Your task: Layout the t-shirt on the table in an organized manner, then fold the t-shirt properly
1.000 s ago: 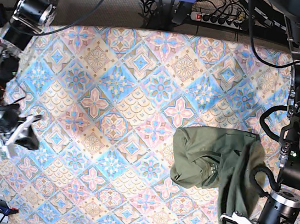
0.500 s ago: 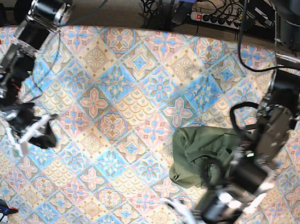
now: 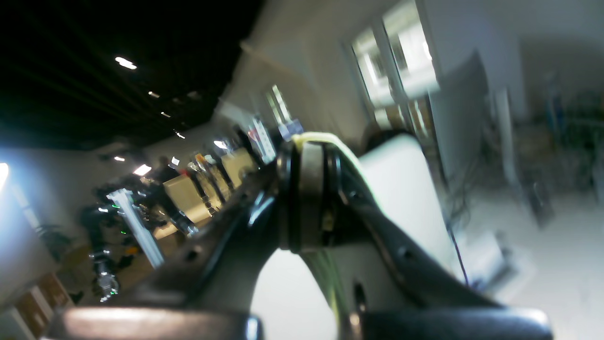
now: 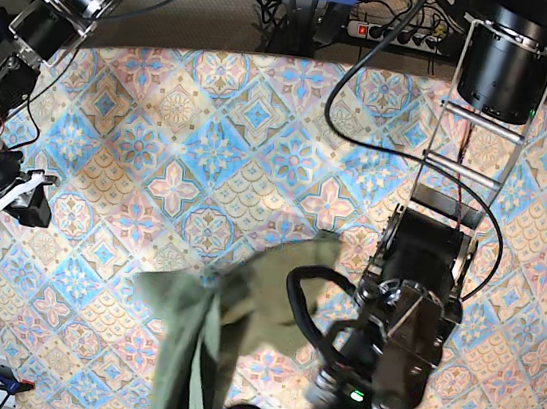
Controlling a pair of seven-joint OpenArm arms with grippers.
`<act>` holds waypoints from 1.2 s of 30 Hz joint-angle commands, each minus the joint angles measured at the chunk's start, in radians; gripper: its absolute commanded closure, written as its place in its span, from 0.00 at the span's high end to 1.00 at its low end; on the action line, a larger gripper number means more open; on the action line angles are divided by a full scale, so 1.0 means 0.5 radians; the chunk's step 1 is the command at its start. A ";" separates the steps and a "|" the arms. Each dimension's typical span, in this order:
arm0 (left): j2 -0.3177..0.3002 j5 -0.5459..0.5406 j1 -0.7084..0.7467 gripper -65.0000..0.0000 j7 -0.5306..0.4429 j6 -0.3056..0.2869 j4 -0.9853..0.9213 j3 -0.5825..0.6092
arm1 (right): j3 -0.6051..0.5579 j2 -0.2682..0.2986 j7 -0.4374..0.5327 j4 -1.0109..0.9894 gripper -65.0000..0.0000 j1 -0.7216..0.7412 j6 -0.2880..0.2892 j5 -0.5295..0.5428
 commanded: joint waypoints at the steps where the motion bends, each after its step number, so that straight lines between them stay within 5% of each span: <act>1: -0.022 0.019 -0.058 0.00 -0.031 0.019 0.012 -0.079 | 0.002 0.039 0.062 0.031 0.22 0.044 0.007 0.056; 5: -0.268 -0.006 0.040 0.00 0.082 0.019 0.135 -0.187 | 0.002 0.039 0.062 0.037 0.22 0.041 0.007 0.056; 12: -0.992 -0.214 0.644 0.00 0.091 0.019 0.518 -0.178 | -0.075 0.030 0.062 0.034 0.23 0.041 0.007 0.046; 17: -1.198 -0.221 1.117 0.00 0.085 0.019 0.611 -0.193 | -0.198 0.030 0.062 0.019 0.23 0.041 0.007 0.046; 25: -1.259 -0.122 1.645 0.00 -0.044 0.019 0.620 -0.276 | -0.391 0.030 0.046 0.034 0.29 -0.128 0.007 0.043; 30: -1.253 -0.086 1.709 0.00 -0.056 0.019 0.620 -0.267 | -0.609 0.030 0.059 0.016 0.42 -0.220 0.007 0.043; 36: -1.253 -0.082 1.777 0.00 -0.056 0.019 0.632 -0.279 | -0.655 0.027 0.062 0.012 0.43 -0.217 0.007 0.043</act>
